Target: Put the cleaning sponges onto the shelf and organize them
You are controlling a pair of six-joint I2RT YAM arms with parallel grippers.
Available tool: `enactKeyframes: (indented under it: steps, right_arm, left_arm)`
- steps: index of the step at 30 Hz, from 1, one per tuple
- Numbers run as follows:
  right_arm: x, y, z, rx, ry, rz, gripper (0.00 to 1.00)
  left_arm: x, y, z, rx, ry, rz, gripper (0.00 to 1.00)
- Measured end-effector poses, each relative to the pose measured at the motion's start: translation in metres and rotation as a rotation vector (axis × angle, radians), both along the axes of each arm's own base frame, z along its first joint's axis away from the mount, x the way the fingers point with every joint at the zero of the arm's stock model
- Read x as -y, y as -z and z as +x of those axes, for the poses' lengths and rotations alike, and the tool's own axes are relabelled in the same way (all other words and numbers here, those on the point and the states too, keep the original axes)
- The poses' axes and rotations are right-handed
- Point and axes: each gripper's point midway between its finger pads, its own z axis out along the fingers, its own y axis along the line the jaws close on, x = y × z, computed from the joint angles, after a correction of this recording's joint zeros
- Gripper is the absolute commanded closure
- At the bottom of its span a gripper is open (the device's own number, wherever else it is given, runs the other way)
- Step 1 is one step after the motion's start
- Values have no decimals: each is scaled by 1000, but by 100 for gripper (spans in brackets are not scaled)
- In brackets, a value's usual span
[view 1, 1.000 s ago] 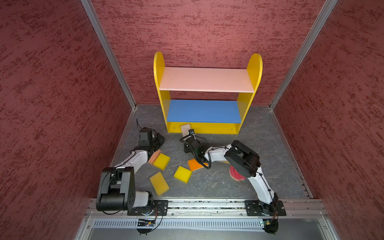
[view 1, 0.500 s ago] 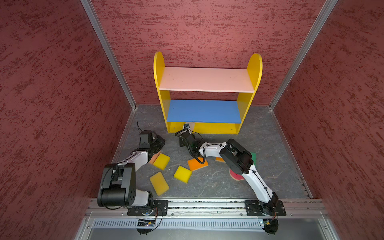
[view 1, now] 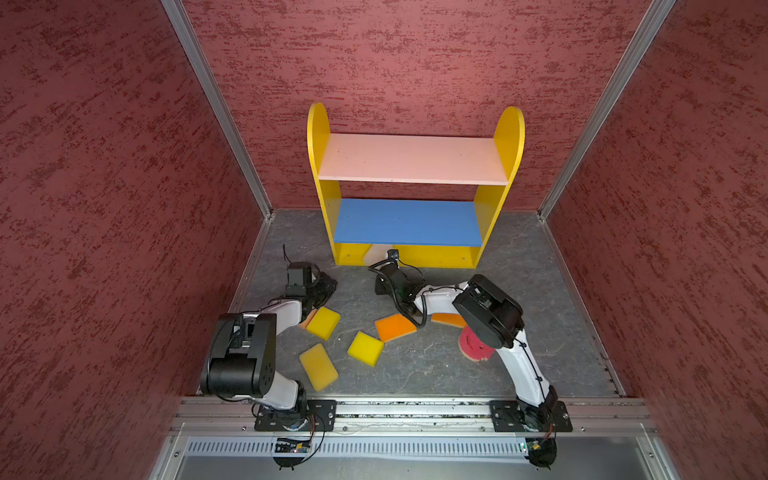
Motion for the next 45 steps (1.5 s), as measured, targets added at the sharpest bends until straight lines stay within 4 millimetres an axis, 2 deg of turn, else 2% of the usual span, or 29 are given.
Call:
enactKeyframes:
  steps: [3, 6, 9, 13, 16, 19, 24, 33, 45]
  right_arm:
    - [15, -15, -7, -19, 31, 95, 100]
    - [26, -23, -15, -47, 49, 216, 100]
    - [42, -16, -21, -93, 78, 302, 100]
    - [58, -2, -31, -154, 104, 368, 100]
    - [65, -5, -40, -170, 105, 407, 100]
    - [70, -20, -45, -153, 99, 457, 100]
    - [77, -43, -44, -111, 84, 530, 99]
    - [97, -33, -46, -132, 84, 566, 98]
    - [106, -35, -46, -130, 60, 616, 97]
  left_arm:
    - [18, 4, -1, -10, 43, 0, 84]
    - [39, 4, 1, -11, 85, 5, 91]
    - [59, 2, 10, 2, 116, 8, 100]
    - [82, 5, 23, 20, 134, 16, 100]
    - [94, 12, 31, 28, 127, 18, 100]
    - [100, 21, 37, 30, 110, 28, 100]
    - [100, 34, 48, 43, 53, 24, 100]
    - [108, 33, 73, 109, -26, -64, 100]
    - [132, 13, 90, 169, -32, -87, 100]
